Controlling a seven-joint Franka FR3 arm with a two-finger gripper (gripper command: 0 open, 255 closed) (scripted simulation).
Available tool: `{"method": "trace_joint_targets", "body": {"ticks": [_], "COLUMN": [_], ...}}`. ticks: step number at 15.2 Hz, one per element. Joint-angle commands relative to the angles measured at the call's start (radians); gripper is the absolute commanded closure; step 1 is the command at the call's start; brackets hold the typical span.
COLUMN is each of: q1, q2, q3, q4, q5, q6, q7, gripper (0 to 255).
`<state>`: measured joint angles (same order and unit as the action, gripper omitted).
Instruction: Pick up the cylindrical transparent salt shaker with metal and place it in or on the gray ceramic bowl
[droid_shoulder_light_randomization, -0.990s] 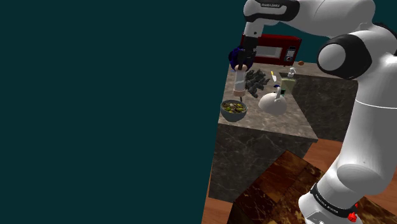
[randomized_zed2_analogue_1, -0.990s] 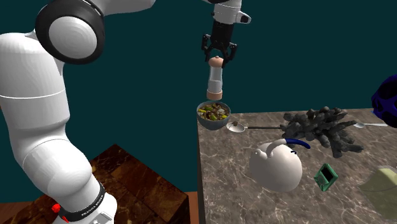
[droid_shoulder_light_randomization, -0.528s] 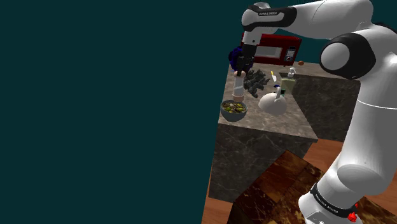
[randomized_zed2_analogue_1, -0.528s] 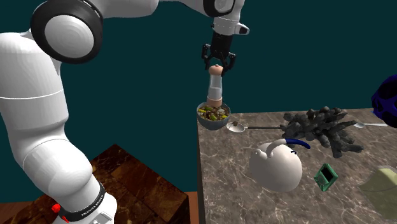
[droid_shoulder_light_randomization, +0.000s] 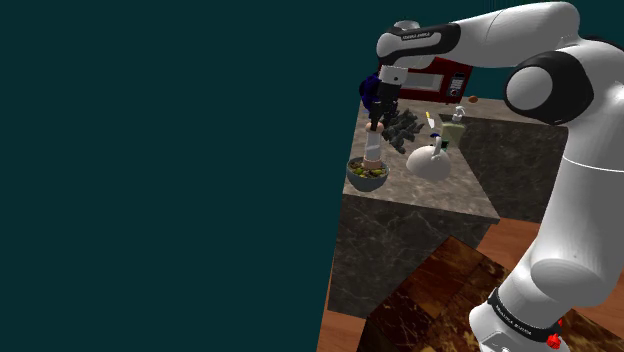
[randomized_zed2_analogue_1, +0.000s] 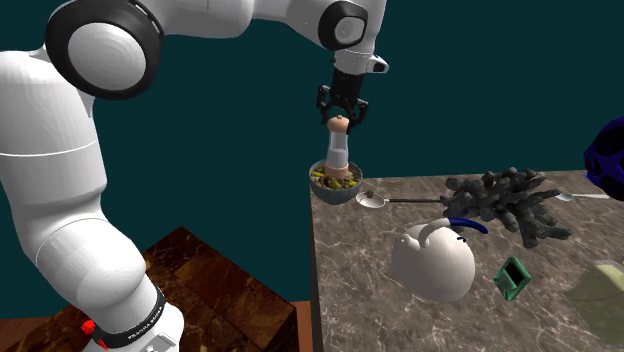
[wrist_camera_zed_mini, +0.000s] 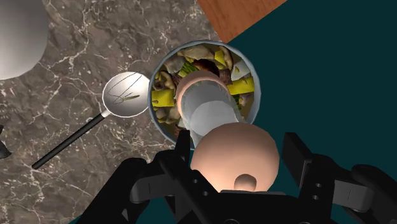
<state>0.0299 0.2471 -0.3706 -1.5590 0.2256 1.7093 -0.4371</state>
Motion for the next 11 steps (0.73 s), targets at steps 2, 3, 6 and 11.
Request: {"method": "trace_joint_targets", "body": {"ticks": [2,3,6,11], "q1": [0.002,0.002,0.002,0.002], "q2": [-0.001,-0.001,-0.001,0.0], "q3": [0.001,0.001,0.001,0.001], "q4": [-0.019,-0.019,-0.019,-0.017], "q5": [0.001,0.001,0.001,0.001], "q6": [0.019,0.019,0.019,0.018], "q7": [-0.001,-0.001,-0.001,-0.002], "gripper": [255,255,255,0]}}
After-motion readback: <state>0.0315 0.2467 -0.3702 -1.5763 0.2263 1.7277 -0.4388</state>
